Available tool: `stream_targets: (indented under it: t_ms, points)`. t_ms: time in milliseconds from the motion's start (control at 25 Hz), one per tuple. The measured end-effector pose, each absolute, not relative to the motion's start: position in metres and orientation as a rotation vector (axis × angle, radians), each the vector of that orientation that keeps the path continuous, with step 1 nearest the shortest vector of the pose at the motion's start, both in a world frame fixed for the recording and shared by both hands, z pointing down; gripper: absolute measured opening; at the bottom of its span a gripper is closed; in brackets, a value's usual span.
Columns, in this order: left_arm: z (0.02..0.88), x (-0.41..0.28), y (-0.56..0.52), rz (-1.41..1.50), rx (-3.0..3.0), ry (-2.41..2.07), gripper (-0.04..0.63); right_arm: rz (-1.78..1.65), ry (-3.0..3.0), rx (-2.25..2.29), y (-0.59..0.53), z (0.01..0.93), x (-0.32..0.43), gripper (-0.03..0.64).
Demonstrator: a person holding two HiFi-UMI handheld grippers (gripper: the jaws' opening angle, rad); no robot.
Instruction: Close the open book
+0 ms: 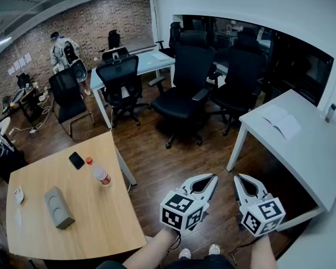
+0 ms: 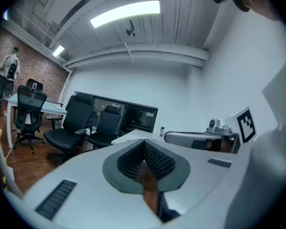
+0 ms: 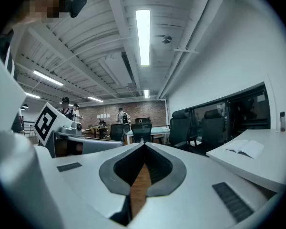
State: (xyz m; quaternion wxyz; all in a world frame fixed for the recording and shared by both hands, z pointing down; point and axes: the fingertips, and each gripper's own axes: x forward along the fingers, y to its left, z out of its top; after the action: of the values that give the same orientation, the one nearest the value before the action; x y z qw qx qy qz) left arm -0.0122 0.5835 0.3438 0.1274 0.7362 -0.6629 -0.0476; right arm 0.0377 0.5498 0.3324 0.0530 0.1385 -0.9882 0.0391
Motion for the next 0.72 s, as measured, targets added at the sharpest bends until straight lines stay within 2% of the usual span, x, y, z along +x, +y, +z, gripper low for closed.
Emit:
stream_targets:
  t_ms: [280,720]
  points:
    - [0.343,-0.001,0.558,-0.121,2.213,-1.852,0.005,0.073,-2.992,0.521,0.524,0.322,0.051,0.003]
    - [0.35,0.053,0.458,-0.051,2.301,-1.753,0.005,0.149,-2.969,0.743,0.424,0.341,0.117,0.003]
